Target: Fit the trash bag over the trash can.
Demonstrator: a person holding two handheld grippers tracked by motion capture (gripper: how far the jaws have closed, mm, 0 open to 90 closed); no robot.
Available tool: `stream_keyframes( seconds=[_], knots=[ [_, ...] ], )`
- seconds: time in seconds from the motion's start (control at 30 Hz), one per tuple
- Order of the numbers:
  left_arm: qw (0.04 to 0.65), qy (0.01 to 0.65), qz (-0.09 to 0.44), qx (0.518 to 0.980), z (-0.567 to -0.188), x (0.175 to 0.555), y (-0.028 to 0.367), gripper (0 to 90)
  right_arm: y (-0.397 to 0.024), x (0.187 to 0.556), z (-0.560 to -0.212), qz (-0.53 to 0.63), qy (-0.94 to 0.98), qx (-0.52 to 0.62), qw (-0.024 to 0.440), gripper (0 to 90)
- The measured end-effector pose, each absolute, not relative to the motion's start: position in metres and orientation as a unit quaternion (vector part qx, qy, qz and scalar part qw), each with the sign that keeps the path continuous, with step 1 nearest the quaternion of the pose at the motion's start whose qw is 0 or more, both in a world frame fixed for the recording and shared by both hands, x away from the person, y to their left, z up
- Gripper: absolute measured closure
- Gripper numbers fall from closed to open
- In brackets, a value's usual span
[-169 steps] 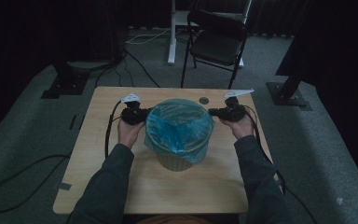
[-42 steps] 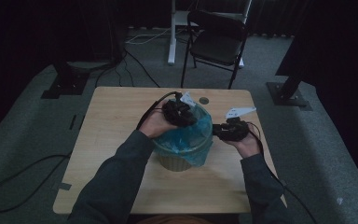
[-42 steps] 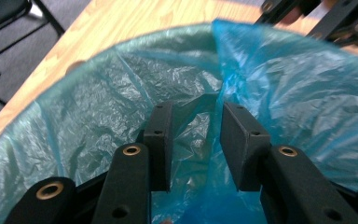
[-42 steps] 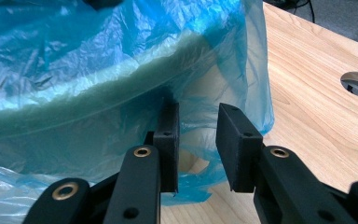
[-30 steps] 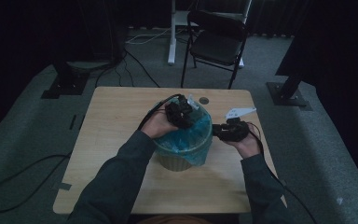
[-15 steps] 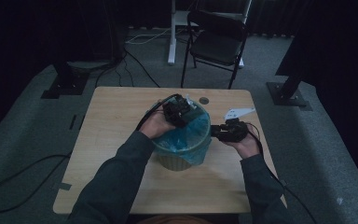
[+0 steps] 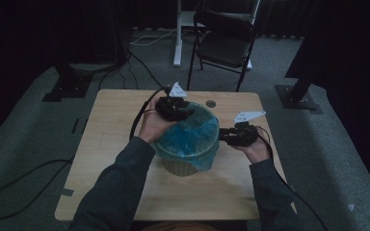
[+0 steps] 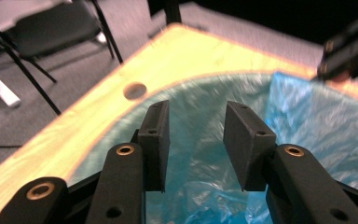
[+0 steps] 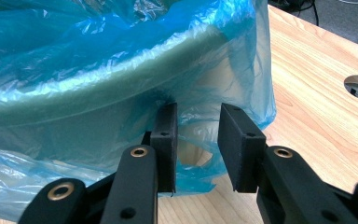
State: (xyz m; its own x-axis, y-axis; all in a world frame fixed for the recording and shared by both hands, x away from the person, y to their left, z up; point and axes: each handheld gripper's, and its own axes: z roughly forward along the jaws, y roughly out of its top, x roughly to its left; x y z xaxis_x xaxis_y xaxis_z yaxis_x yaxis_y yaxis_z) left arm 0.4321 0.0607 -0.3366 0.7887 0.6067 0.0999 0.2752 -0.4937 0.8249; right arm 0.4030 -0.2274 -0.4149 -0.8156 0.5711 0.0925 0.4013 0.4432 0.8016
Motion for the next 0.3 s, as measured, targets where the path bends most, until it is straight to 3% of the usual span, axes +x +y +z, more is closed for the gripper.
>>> stream_keyframes(
  seconds=[0.3],
  knots=[
    [0.470,0.295,0.208,0.806,-0.333,0.428,0.092,59.0,-0.229,0.403,-0.414,0.444,0.842,0.290,0.098,66.8]
  ],
)
